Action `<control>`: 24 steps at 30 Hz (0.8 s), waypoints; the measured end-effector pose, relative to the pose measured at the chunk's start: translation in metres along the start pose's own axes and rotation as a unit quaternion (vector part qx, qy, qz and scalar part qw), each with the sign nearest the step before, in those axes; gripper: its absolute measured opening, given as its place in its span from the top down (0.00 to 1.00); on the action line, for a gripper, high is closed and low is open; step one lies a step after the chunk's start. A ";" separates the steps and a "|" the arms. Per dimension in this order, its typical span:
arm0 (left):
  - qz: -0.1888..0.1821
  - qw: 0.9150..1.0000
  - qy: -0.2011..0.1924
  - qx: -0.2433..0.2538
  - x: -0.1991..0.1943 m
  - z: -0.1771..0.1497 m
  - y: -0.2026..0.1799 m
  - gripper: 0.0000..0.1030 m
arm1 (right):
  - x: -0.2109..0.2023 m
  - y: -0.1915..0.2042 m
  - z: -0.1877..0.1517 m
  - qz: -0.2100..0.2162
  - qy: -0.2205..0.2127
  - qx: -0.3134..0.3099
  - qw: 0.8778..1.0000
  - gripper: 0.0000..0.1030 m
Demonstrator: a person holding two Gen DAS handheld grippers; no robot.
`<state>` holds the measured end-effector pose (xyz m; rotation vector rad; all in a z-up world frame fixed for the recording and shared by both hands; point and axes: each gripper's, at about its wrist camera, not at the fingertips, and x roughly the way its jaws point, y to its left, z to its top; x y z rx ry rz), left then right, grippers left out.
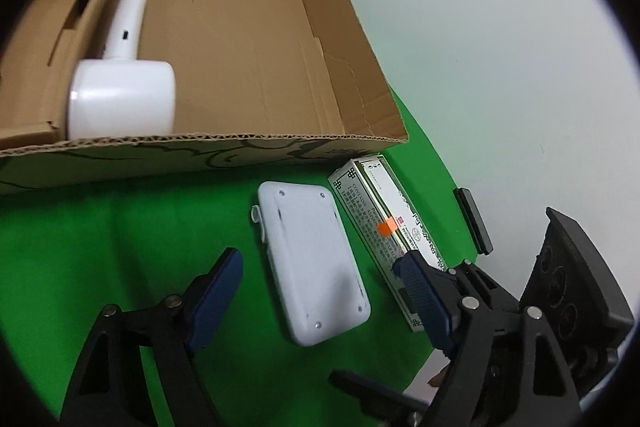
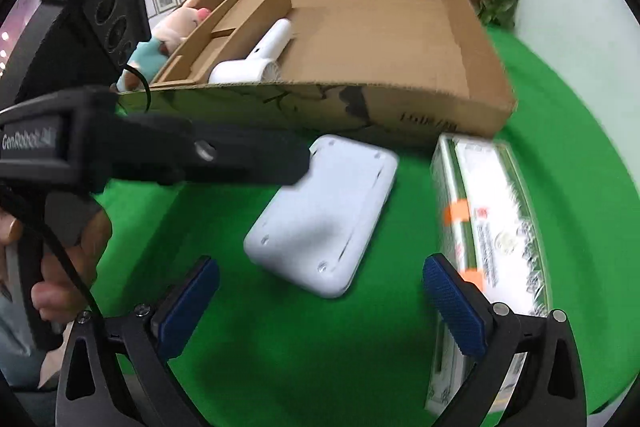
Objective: Organize objects
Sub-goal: 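Grasp the white rectangular pad by its edge with the left gripper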
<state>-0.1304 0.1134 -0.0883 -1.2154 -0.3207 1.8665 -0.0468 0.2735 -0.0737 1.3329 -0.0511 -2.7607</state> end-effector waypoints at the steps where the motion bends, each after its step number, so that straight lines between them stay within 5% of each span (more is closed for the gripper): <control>1: 0.000 1.000 0.003 -0.007 0.004 0.001 0.001 0.21 | 0.003 0.001 0.003 0.008 0.003 0.003 1.000 0.00; 8: -0.007 0.998 0.024 -0.056 0.020 0.006 0.018 0.43 | 0.027 -0.004 0.014 -0.008 0.021 0.043 0.999 0.03; 13: -0.037 0.997 0.044 -0.060 0.027 -0.001 0.018 0.57 | 0.030 0.001 0.015 -0.010 0.021 0.031 0.999 0.31; 24: -0.046 0.995 0.048 -0.075 0.013 -0.045 0.005 0.66 | 0.003 0.015 -0.020 0.019 0.015 0.012 1.000 0.31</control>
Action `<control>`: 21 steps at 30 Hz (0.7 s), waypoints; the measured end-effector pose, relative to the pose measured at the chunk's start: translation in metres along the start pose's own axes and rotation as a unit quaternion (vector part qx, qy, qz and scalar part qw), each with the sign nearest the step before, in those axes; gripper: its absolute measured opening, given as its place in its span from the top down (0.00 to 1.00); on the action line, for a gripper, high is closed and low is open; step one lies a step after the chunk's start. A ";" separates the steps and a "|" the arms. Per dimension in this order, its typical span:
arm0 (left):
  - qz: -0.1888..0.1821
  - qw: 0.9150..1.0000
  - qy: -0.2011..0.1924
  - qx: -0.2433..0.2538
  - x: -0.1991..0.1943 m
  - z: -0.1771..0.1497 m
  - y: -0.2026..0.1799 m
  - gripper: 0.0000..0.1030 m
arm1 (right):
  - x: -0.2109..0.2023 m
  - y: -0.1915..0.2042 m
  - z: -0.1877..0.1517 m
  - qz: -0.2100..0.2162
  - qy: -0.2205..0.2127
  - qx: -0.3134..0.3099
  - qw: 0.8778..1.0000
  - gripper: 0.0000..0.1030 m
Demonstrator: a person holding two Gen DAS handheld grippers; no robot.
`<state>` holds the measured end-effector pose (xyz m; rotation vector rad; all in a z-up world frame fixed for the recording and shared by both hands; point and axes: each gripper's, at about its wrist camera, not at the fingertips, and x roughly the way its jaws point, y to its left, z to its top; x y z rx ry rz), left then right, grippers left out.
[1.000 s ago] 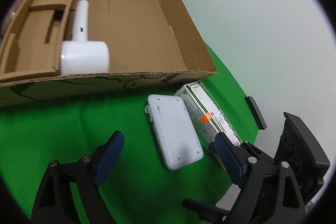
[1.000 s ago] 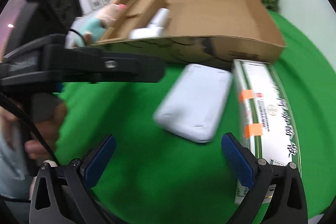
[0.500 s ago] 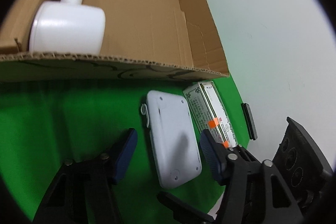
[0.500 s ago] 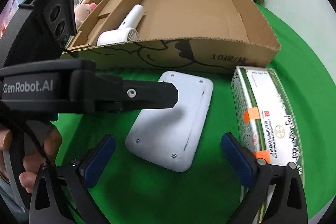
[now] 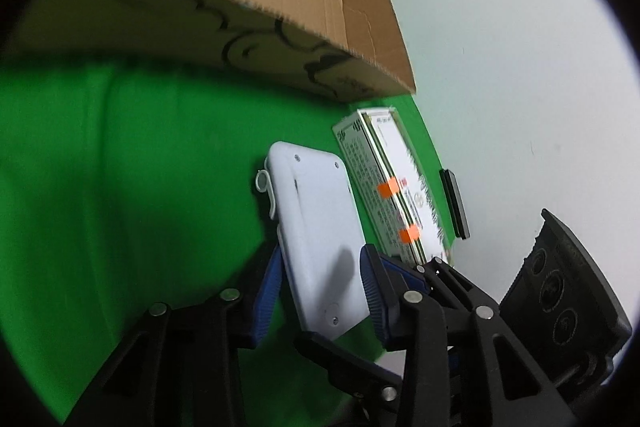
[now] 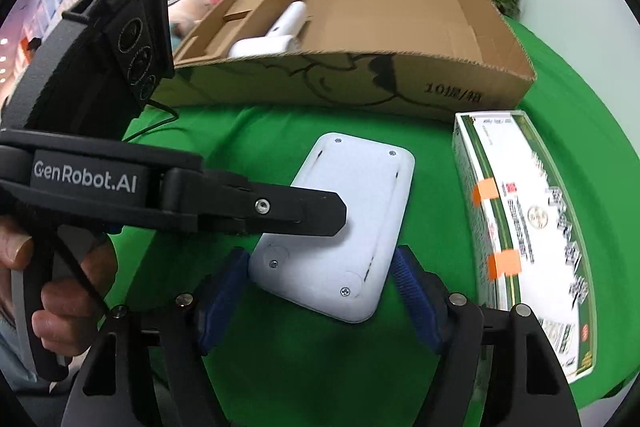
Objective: Organize objects
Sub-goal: 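Grasp the white rectangular pad by its edge with the left gripper, then lift the white pad with the left gripper and carry it over the box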
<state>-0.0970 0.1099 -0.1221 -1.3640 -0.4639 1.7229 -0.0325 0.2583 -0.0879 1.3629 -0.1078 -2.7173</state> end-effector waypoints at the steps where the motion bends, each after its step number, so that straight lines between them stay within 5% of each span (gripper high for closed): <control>1: -0.001 1.000 0.000 -0.004 -0.002 -0.006 0.000 0.70 | -0.003 0.002 -0.004 0.006 0.001 0.000 1.000 0.31; 10: -0.016 0.999 -0.004 -0.041 -0.003 -0.029 0.001 0.75 | -0.008 0.012 -0.015 0.015 0.024 0.001 1.000 0.32; 21: 0.031 0.999 -0.030 -0.006 -0.014 -0.034 -0.017 0.77 | -0.009 0.015 -0.013 0.021 0.012 0.014 1.000 0.34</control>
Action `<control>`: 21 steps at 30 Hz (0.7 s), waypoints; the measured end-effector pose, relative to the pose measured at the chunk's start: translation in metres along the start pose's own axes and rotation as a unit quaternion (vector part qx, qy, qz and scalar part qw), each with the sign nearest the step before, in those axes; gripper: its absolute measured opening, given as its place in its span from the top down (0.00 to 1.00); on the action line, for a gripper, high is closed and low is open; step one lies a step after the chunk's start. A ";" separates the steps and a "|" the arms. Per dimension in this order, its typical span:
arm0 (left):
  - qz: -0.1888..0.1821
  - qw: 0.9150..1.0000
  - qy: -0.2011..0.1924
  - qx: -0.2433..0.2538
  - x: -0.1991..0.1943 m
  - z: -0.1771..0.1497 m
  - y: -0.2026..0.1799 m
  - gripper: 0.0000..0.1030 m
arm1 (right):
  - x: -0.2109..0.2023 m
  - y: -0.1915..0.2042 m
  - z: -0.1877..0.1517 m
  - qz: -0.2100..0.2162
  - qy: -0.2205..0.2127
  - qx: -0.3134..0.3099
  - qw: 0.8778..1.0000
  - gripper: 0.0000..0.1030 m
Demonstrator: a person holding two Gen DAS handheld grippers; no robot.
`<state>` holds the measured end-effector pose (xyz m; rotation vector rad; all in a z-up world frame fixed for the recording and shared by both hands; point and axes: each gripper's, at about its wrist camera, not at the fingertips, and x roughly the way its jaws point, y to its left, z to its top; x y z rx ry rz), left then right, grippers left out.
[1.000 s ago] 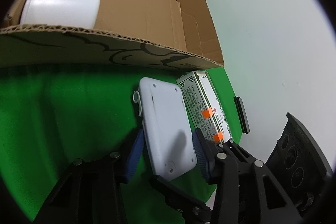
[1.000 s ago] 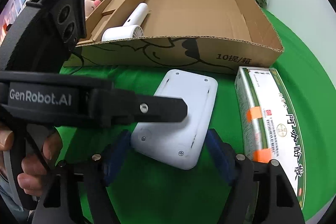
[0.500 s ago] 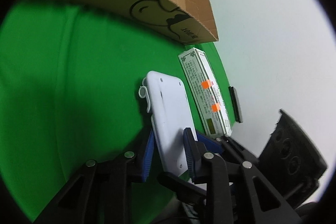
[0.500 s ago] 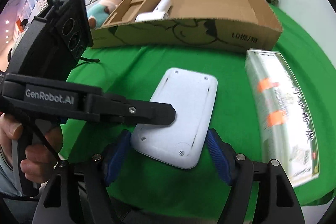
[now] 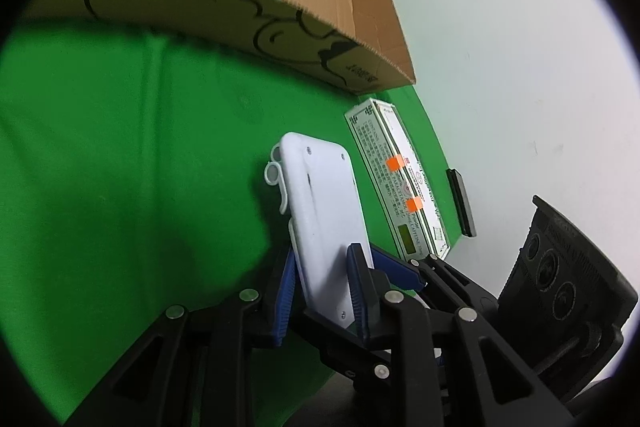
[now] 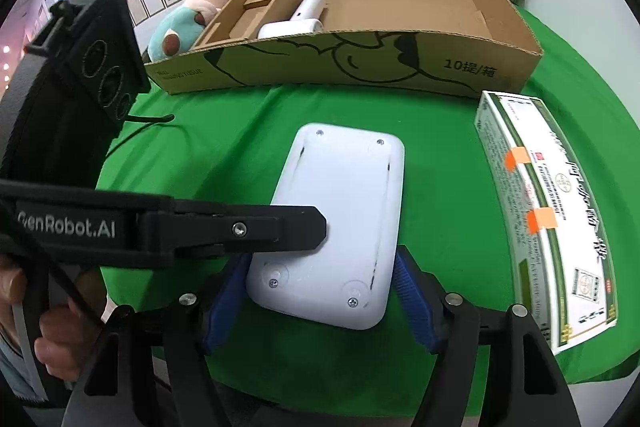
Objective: Organize objects
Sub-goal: 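Lift the white pad with the left gripper and carry it over the box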
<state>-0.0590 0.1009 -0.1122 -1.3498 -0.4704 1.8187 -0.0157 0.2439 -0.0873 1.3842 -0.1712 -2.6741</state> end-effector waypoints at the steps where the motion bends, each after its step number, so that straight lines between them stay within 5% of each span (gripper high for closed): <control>1: 0.003 1.000 -0.006 0.007 -0.005 0.001 -0.004 0.79 | -0.001 0.002 0.001 0.003 -0.005 0.000 1.000 0.34; 10: 0.042 0.990 -0.092 0.097 -0.072 0.030 -0.038 0.81 | -0.031 0.019 0.052 0.018 -0.108 -0.014 0.994 0.35; 21: 0.088 0.962 -0.172 0.195 -0.100 0.091 -0.115 0.81 | -0.069 0.026 0.148 0.034 -0.218 -0.041 0.975 0.36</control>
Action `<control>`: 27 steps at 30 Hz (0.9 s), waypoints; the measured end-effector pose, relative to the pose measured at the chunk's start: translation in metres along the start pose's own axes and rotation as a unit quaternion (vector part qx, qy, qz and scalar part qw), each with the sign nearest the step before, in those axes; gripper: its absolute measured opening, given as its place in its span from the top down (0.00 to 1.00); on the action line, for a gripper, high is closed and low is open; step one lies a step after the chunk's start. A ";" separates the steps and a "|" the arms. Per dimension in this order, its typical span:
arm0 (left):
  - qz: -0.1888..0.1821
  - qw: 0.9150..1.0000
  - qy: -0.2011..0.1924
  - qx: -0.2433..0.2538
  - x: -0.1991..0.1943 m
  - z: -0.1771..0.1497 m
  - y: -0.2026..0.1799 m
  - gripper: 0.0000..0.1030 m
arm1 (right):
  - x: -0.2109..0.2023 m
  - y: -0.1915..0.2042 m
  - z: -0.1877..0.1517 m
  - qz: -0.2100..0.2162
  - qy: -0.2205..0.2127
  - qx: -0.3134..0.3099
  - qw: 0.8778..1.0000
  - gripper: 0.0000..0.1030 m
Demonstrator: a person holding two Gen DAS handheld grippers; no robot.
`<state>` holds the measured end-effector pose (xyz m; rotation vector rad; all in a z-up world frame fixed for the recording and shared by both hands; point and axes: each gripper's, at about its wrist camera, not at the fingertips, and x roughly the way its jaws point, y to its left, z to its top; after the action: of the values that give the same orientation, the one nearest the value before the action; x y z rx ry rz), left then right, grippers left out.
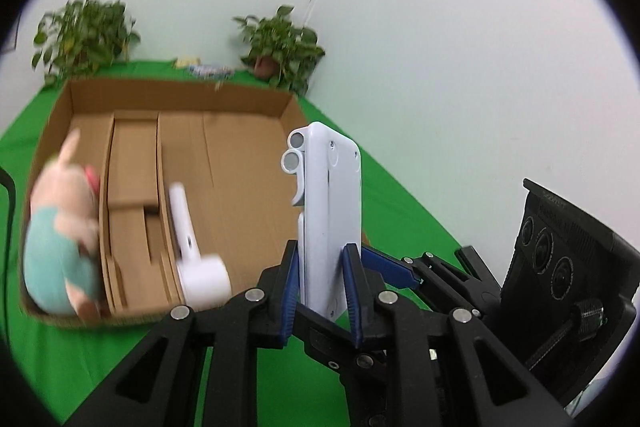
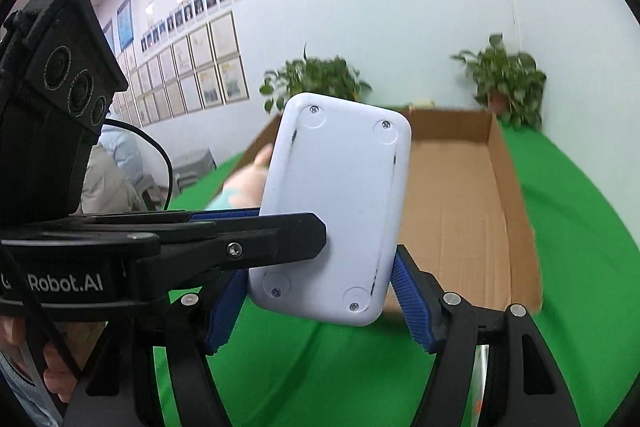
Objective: Organize objects
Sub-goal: 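Lift the white pad with the left gripper and carry it over the box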
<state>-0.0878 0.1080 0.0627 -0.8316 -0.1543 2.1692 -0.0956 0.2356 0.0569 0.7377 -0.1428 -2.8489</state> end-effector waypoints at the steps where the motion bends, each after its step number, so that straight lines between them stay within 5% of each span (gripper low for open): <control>1: 0.001 1.000 -0.002 0.005 0.001 0.018 0.006 0.81 | 0.000 -0.001 0.006 -0.001 -0.004 -0.001 1.000 0.36; 16: 0.009 0.999 0.033 0.018 0.030 0.086 0.021 0.82 | 0.064 -0.046 0.095 0.011 0.018 0.025 0.999 0.36; 27: 0.008 0.994 0.099 -0.037 0.095 0.069 0.065 0.82 | 0.125 -0.086 0.077 0.011 0.090 0.057 0.994 0.36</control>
<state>-0.2164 0.1424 0.0436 -1.0874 -0.1293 2.0911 -0.2542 0.2963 0.0532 1.0043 -0.2855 -2.7542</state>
